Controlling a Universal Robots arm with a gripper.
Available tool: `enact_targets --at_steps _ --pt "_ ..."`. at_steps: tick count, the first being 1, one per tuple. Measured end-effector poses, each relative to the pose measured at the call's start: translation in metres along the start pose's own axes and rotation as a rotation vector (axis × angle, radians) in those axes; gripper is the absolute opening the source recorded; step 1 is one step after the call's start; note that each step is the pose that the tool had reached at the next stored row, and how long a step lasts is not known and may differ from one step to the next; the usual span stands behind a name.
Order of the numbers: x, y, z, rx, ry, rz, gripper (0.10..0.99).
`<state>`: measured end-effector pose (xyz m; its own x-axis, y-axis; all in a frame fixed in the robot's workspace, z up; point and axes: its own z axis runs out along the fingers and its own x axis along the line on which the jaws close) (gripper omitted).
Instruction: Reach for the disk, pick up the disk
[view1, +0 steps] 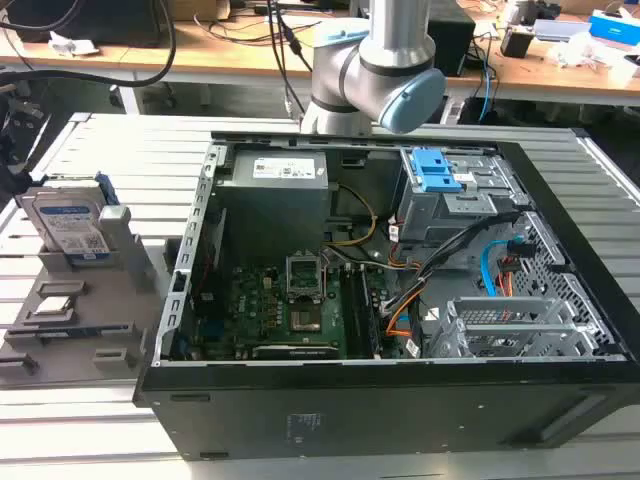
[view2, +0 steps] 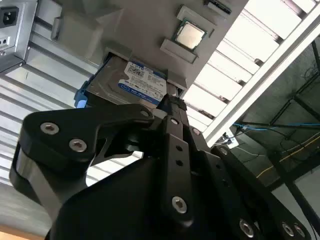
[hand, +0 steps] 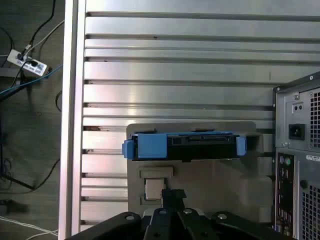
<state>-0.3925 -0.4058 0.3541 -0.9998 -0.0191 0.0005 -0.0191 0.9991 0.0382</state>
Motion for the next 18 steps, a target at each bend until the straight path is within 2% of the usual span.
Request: enact_targets --at_steps 5,18 --pt "0.0000 0.0000 0.0000 0.000 0.0021 -0.057 0.106" --pt "0.0000 0.0000 0.0000 0.003 0.0096 -0.249 0.106"
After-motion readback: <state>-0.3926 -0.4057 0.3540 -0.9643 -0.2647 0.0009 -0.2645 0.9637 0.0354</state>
